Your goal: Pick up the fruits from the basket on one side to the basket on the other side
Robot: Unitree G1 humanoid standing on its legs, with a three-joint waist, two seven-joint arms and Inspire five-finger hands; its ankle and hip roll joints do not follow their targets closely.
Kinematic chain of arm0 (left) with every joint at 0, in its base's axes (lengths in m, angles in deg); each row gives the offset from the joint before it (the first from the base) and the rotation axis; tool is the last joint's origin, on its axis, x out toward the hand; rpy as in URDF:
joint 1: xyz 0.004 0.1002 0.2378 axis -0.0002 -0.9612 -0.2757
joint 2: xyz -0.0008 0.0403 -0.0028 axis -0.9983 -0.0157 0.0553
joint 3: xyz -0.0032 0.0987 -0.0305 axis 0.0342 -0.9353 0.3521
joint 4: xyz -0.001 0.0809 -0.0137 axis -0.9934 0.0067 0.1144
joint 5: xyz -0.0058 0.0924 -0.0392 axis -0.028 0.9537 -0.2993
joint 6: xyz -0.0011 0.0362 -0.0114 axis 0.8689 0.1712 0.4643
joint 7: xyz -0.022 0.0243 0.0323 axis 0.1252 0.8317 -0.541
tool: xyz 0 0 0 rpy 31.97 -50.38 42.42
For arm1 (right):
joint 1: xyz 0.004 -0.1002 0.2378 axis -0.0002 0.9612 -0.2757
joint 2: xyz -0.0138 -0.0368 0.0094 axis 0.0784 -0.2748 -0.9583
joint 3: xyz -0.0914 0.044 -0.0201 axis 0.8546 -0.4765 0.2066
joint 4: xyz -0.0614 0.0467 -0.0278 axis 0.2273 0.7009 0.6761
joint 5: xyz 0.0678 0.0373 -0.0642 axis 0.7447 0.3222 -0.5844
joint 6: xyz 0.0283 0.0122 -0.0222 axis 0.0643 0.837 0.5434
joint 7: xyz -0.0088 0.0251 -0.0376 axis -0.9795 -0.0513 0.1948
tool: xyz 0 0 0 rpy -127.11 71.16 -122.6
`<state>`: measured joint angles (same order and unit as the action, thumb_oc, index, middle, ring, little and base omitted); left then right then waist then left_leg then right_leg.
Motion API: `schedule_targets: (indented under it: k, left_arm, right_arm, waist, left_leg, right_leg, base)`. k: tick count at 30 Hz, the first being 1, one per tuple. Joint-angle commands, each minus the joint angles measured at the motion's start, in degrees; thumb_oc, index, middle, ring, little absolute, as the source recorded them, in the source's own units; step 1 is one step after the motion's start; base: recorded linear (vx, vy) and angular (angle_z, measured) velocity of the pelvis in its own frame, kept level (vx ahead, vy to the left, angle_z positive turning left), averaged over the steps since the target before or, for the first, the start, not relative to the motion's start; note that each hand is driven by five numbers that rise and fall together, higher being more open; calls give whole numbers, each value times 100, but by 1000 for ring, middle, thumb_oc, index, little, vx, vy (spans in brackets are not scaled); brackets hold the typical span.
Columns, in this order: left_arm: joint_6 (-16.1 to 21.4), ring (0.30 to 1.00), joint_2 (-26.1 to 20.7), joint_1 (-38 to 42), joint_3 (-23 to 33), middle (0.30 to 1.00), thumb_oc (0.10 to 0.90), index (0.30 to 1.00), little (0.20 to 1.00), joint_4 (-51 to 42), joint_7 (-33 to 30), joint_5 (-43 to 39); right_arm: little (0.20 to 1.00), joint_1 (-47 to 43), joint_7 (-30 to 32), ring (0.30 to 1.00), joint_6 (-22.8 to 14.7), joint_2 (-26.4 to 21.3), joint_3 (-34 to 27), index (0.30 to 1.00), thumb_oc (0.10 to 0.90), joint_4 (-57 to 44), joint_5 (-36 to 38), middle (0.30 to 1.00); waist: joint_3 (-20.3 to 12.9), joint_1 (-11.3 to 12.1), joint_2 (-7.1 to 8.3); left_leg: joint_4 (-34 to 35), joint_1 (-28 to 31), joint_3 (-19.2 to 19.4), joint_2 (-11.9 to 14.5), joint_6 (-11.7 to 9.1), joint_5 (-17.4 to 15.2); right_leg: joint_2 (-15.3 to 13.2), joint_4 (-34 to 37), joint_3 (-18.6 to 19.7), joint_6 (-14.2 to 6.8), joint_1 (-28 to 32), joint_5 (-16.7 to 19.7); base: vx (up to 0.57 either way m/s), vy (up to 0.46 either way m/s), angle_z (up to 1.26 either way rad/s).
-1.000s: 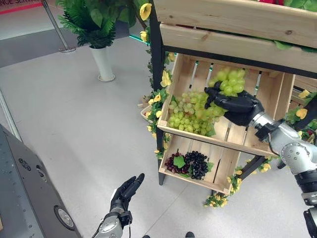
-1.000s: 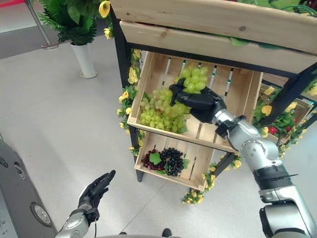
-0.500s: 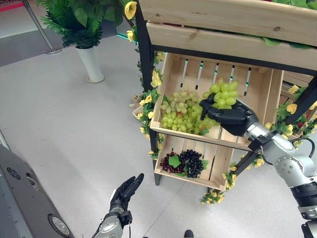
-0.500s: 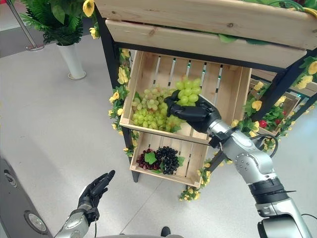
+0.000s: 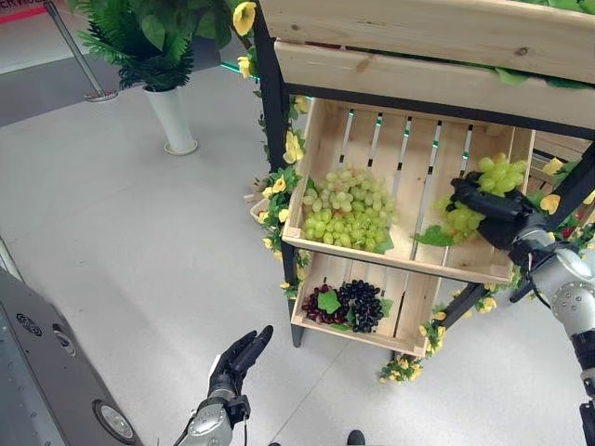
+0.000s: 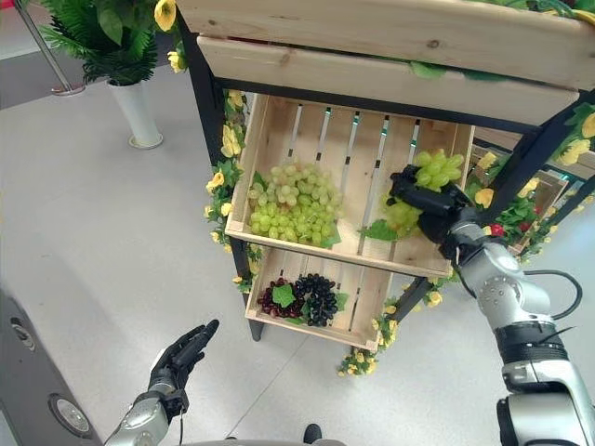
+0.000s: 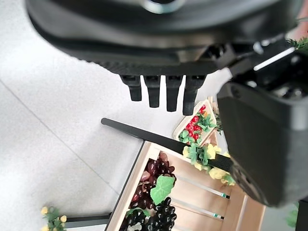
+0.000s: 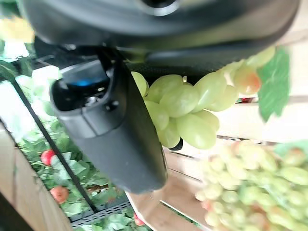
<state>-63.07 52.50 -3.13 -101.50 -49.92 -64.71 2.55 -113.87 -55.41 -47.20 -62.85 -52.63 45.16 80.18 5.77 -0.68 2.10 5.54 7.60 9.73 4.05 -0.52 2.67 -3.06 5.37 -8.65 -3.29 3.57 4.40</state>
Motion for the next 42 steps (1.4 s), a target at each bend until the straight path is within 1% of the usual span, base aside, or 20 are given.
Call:
schedule_targets:
  k: [1,7,10,11,12,13,16,18,19,21,22,24,25,27,29,33,35,39,40,42]
  left_arm:
    - [612,900,-317,635,-292,900,800,900,900,0,48,23]
    - [588,900,-291,660,-332,900,800,900,900,-8,85,83]
    - [549,900,-306,654,-335,900,800,900,900,-33,131,124]
    - [545,900,-297,656,-341,900,800,900,900,-36,125,144]
    - [548,900,-288,651,-339,900,800,900,900,-34,117,166]
    - [556,900,-281,647,-332,900,800,900,900,-26,118,182]
    - [611,900,-299,639,-324,900,800,900,900,4,135,165]
    - [615,900,-300,671,-312,900,800,900,900,20,146,157]
    - [611,900,-297,673,-305,900,800,900,900,16,146,163]
    - [570,900,-282,670,-271,900,800,900,900,-30,110,219]
    - [570,900,-281,668,-266,900,800,900,900,-30,111,222]
    - [557,900,-288,687,-238,900,800,900,900,-18,118,227]
    - [555,900,-288,689,-237,900,800,900,900,-19,116,226]
    - [553,900,-278,690,-220,900,800,900,900,-39,96,234]
    - [569,900,-282,675,-194,900,800,900,900,-50,99,237]
    - [585,900,-273,646,-162,900,800,900,900,-85,57,249]
    - [570,900,-266,624,-99,900,800,900,900,-114,63,274]
    - [551,900,-267,610,-35,900,800,900,900,-145,30,247]
    - [546,900,-254,603,-3,900,800,900,900,-160,9,252]
    - [532,900,-249,600,32,900,800,900,900,-177,-4,262]
  right_arm:
    - [300,-1477,-52,300,-477,-699,-392,300,400,567,304,300]
    - [300,-1697,-724,300,184,-795,181,300,400,1109,-210,300]
    - [300,-1789,-1179,300,423,-855,505,300,400,1315,-835,300]
    - [453,-1838,-1283,453,424,-880,644,453,502,1392,-1137,453]
    - [844,-1894,-1411,844,429,-924,801,844,762,1481,-1501,844]
    - [900,-1958,-1509,900,406,-969,943,900,800,1553,-1733,900]
    - [900,-2177,-1800,900,435,-1033,1313,900,800,1625,-2204,900]
    - [900,-2290,-2077,900,506,-1061,1594,900,800,1628,-2852,900]
    - [900,-2302,-2092,900,502,-1067,1640,900,800,1629,-2938,900]
    - [900,-2377,-2201,900,459,-1149,2003,900,800,1552,-3436,900]
    - [900,-2386,-2190,900,462,-1152,2022,900,800,1537,-3438,900]
    - [900,-2456,-2272,900,455,-1185,2205,900,800,1422,-3785,900]
    - [900,-2464,-2282,900,450,-1190,2218,900,800,1419,-3809,900]
    - [900,-2519,-2228,900,315,-1271,2382,900,800,1289,-4172,900]
    - [900,-2523,-2167,900,282,-1349,2451,900,800,1133,-4317,900]
    - [900,-2359,-2195,900,333,-1472,2396,900,800,754,-4463,900]
    - [900,-2110,-2114,900,383,-1468,2248,900,800,438,-4593,900]
    - [900,-1712,-1979,900,306,-1487,1980,900,800,-16,-4777,900]
    - [900,-1492,-1977,900,352,-1474,1824,900,800,-341,-5018,900]
    - [900,-1292,-1993,900,361,-1499,1709,900,800,-558,-5347,900]
  waist:
    - [-283,216,241]
    - [-279,285,276]
    - [-267,323,303]
    - [-258,334,313]
    - [-252,344,324]
    - [-249,351,333]
    - [-228,364,352]
    - [-213,373,363]
    - [-209,374,364]
    - [-183,378,390]
    - [-181,376,391]
    - [-174,365,405]
    - [-173,364,406]
    - [-172,345,413]
    - [-166,325,416]
    - [-152,266,425]
    - [-142,223,425]
    - [-144,153,409]
    - [-145,100,399]
    - [-140,63,394]
  left_leg:
    - [-54,281,-65,-21,1,-744]
    - [-54,265,-101,-22,-6,-724]
    - [-54,255,-116,-22,-12,-710]
    - [-54,254,-122,-22,-12,-705]
    - [-54,253,-128,-25,-11,-700]
    - [-54,253,-132,-28,-11,-695]
    - [-54,256,-126,-31,-14,-678]
    - [-54,246,-134,-42,-11,-669]
    - [-54,244,-134,-43,-11,-667]
    - [-54,246,-114,-46,-6,-649]
    - [-54,248,-112,-45,-6,-648]
    - [-54,252,-90,-49,-3,-643]
    - [-54,251,-89,-49,-3,-642]
    - [-54,247,-76,-49,-1,-642]
    - [-54,243,-67,-51,-2,-644]
    - [-54,242,-34,-52,6,-643]
    - [-54,245,3,-50,12,-642]
    - [-54,250,53,-47,24,-651]
    - [-54,253,85,-43,28,-655]
    - [-54,251,104,-44,33,-656]
  right_leg:
    - [-202,-37,-149,14,527,-442]
    - [-207,-37,-201,38,529,-449]
    - [-212,-37,-231,44,533,-447]
    - [-214,-37,-241,46,535,-445]
    - [-215,-37,-246,46,536,-443]
    - [-215,-37,-249,44,537,-439]
    - [-219,-37,-262,43,542,-430]
    - [-224,-37,-270,42,542,-427]
    - [-226,-37,-272,41,542,-426]
    - [-236,-37,-279,32,550,-411]
    - [-237,-37,-278,32,551,-410]
    - [-239,-37,-269,25,552,-399]
    - [-239,-37,-268,24,551,-398]
    - [-241,-37,-254,13,542,-389]
    - [-242,-37,-240,4,535,-388]
    - [-241,-37,-201,-7,519,-374]
    - [-244,-37,-179,-14,510,-365]
    - [-238,-37,-127,-27,497,-365]
    - [-235,-37,-93,-29,486,-363]
    - [-233,-37,-65,-32,474,-358]
  base:
    - [14,-5,3]
    - [4,-1,1]
    - [0,0,0]
    - [0,0,0]
    - [0,0,0]
    - [0,0,0]
    - [0,0,0]
    - [0,0,0]
    - [0,0,0]
    - [0,0,0]
    - [0,0,0]
    - [0,0,0]
    - [0,0,0]
    - [0,0,0]
    - [0,0,0]
    - [1,3,-2]
    - [3,0,-2]
    - [9,2,-7]
    - [14,3,-4]
    - [0,0,0]
